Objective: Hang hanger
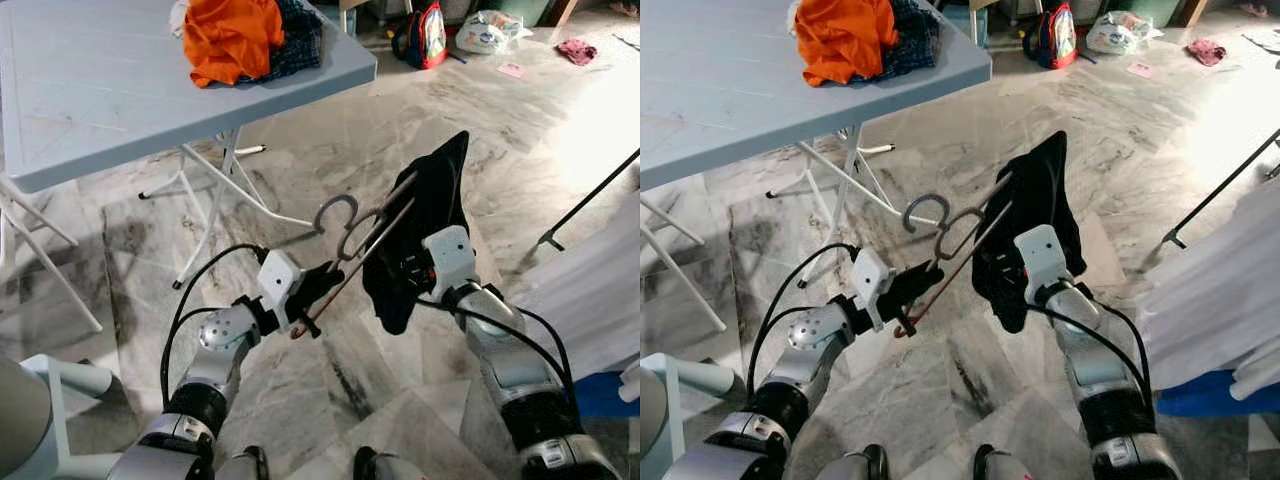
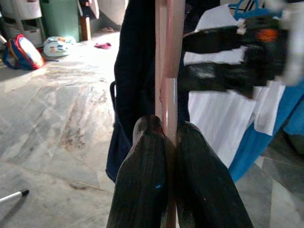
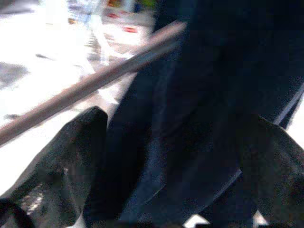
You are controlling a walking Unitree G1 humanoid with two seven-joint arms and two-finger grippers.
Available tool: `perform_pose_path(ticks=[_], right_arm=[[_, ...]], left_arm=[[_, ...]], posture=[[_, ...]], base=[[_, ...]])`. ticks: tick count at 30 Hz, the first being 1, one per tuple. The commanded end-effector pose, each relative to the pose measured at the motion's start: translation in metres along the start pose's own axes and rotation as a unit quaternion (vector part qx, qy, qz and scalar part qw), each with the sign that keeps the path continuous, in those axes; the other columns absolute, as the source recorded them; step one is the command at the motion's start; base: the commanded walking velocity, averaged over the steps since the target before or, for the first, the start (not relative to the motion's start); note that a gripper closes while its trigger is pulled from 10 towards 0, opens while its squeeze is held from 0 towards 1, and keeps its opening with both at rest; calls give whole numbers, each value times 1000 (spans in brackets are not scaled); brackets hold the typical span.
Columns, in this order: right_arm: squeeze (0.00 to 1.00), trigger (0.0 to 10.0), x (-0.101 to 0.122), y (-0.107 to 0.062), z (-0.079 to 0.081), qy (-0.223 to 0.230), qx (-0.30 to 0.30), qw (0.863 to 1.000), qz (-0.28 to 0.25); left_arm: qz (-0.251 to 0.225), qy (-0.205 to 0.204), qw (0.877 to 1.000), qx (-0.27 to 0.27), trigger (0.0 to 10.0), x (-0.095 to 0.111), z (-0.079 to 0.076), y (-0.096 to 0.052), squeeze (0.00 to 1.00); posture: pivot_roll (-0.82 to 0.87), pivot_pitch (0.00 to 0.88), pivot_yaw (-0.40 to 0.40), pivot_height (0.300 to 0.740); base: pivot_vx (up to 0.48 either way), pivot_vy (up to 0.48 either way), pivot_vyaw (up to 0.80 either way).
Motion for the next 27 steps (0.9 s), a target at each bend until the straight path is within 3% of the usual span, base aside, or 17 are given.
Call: perform_pose_path(ticks=[1,5,27], right_arm=[[0,0,0,0,-10,4,-34,999,-2],[0,0,3,3,-25,-2,-81,997,-3],[0,0,5,2,-51,38,-152,987,-25]], left_arm=[[-19,6,1000,0,0,7,1,1,0],[-25,4,1000,-3,0,9,0,1,0],[-33,4,999,-39,0,14,-12,5,0]], posture=[[-61,186,0,740],[-56,183,-4,740],[-66,174,-7,740]], base=[[0,0,0],[0,0,0],[0,0,0]])
Point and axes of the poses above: a point about 5 cm out from each wrist's last joint towards the gripper, its own y axis pointing out of the wrist towards the gripper, its own x axis along the axis of the wrist's last joint, z = x × y, the point moved 1 cm from there along y, pointing out of the wrist towards the gripper, and after that the axes turned 13 degrees about y, right-handed, at the moved point
